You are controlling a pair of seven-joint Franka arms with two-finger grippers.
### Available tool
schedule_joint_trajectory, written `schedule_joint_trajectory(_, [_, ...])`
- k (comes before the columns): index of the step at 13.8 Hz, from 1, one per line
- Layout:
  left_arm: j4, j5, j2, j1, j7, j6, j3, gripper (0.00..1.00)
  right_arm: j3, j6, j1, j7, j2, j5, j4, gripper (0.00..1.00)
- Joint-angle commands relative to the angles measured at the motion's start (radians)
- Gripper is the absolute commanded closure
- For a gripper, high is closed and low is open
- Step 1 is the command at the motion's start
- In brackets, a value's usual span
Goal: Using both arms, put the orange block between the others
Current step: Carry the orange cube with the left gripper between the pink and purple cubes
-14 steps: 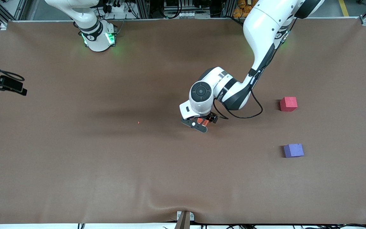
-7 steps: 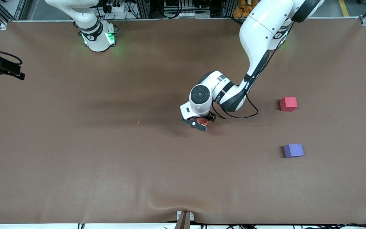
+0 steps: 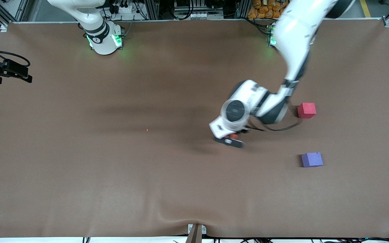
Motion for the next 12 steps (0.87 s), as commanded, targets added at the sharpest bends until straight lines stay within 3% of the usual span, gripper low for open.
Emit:
schedule_joint_trajectory(1, [-0.077,-0.014,-0.151,0.194,0.037,-0.092,-0.043,1.00,-0.007,0.002,0.011,-0.002,-0.050,-0.006,-0.079,0.00])
schedule_joint_trajectory(5, [-0.189,-0.043,-0.216,0.482,0.116,-0.090,-0.097,1.00,-0.054,-0.013,0.042,-0.002,-0.047,-0.008,-0.050,0.00])
schedule_joint_trajectory(8, [-0.294,-0.034,-0.247,0.564,0.128,-0.029,-0.111,1.00,-0.050,-0.019,0.039,-0.002,-0.039,-0.008,-0.023,0.00])
schedule_joint_trajectory(12, [-0.408,-0.031,-0.228,0.662,0.169,0.188,-0.111,1.00,-0.043,-0.032,0.045,-0.002,-0.016,-0.006,0.008,0.00])
